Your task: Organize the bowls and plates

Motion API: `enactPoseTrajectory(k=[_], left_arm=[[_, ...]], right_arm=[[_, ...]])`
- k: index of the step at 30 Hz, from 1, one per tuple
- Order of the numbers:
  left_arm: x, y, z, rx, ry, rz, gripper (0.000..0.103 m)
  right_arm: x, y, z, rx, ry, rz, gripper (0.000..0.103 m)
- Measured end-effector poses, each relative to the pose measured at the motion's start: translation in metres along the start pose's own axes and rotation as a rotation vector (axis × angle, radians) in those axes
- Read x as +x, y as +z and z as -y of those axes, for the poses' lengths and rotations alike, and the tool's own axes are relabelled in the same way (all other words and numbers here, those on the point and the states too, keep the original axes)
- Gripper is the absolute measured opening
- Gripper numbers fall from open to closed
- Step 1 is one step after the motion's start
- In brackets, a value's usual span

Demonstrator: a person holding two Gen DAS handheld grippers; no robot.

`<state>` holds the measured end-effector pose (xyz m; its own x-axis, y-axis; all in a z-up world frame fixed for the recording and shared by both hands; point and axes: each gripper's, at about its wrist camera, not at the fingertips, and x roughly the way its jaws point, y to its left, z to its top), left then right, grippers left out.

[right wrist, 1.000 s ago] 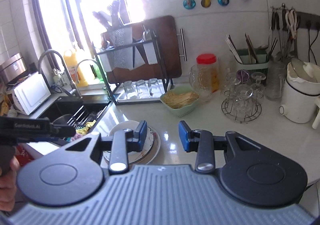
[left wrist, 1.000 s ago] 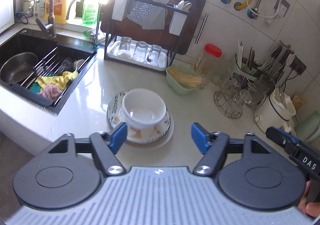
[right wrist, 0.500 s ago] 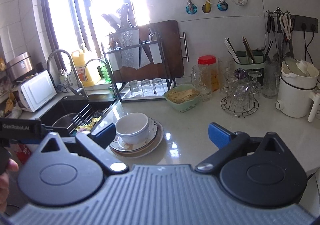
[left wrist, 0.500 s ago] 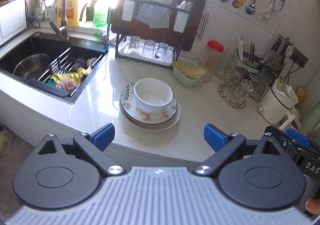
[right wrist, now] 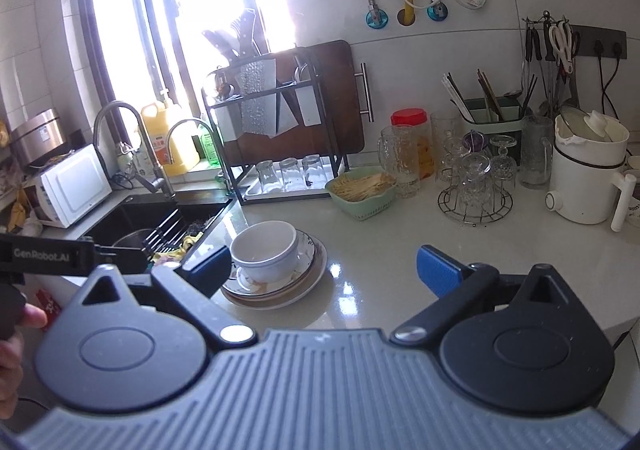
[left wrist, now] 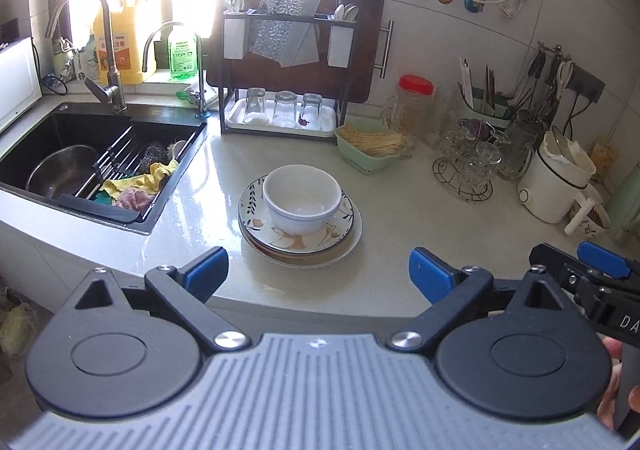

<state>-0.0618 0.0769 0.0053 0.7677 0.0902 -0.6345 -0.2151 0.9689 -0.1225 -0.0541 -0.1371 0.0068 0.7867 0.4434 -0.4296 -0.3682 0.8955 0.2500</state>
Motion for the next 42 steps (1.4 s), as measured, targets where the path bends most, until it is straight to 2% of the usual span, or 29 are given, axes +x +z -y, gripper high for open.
enactPoseTrajectory(k=[11,34,42], left_arm=[[-0.009,-0.003,-0.002,0.002,-0.004,0.015,0.099],[-0.012,-0.006,0.002,0.014,-0.006,-0.008,0.099],[-0.014,-0.016,0.001,0.007,-0.005,-0.017,0.099]], right_arm=[[-0.003,0.001,-0.004,0.014,0.006,-0.005,0.101],[-0.008,-0.005,-0.004,0.03,-0.009,-0.011,0.101],[-0.011,-0.006,-0.003,0.04,-0.002,-0.008,0.101]])
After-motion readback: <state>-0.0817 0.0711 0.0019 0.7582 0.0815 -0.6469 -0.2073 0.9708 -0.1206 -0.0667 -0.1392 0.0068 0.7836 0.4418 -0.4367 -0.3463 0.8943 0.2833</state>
